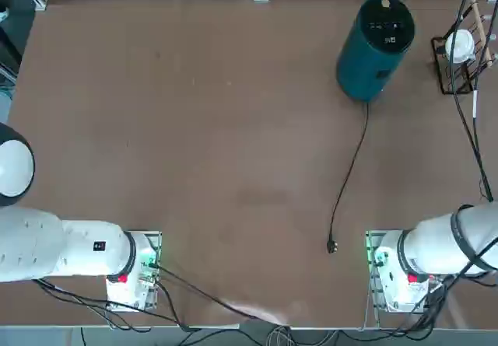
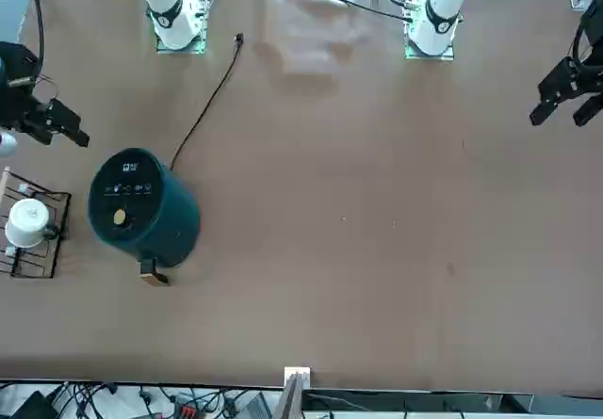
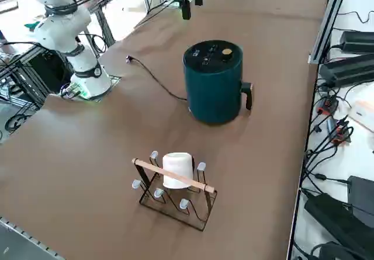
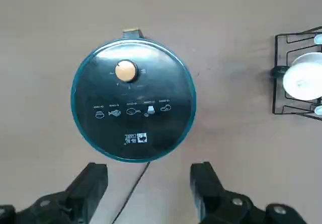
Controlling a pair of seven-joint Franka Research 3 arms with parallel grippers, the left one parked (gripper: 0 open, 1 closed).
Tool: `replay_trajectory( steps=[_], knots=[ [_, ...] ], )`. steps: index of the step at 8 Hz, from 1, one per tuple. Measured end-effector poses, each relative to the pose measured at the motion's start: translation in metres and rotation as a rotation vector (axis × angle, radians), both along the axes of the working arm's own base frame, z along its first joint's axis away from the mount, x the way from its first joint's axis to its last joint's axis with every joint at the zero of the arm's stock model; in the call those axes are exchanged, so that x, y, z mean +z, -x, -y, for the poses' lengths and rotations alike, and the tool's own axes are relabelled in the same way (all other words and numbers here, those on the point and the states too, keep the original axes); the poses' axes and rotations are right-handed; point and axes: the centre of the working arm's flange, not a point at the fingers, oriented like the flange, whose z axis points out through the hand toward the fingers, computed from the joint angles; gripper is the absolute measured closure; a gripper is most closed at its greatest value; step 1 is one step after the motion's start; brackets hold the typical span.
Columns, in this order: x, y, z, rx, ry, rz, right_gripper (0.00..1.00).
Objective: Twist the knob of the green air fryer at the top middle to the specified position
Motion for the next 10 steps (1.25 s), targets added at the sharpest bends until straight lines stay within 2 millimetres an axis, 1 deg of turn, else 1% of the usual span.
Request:
replay_trajectory(
  steps=[4,6,8,9,10],
  knots=[
    [-0.001,0.000,0.000,0.000,0.001,-0.006,0.00],
    [-0.009,-0.002,-0.002,0.003,0.000,-0.023,0.00],
    [-0.028,-0.013,-0.004,0.007,0.000,-0.037,0.00],
    [-0.041,-0.022,-0.008,0.013,-0.001,-0.031,0.00],
    [-0.059,-0.035,-0.015,0.024,-0.001,-0.021,0.00]
  ],
)
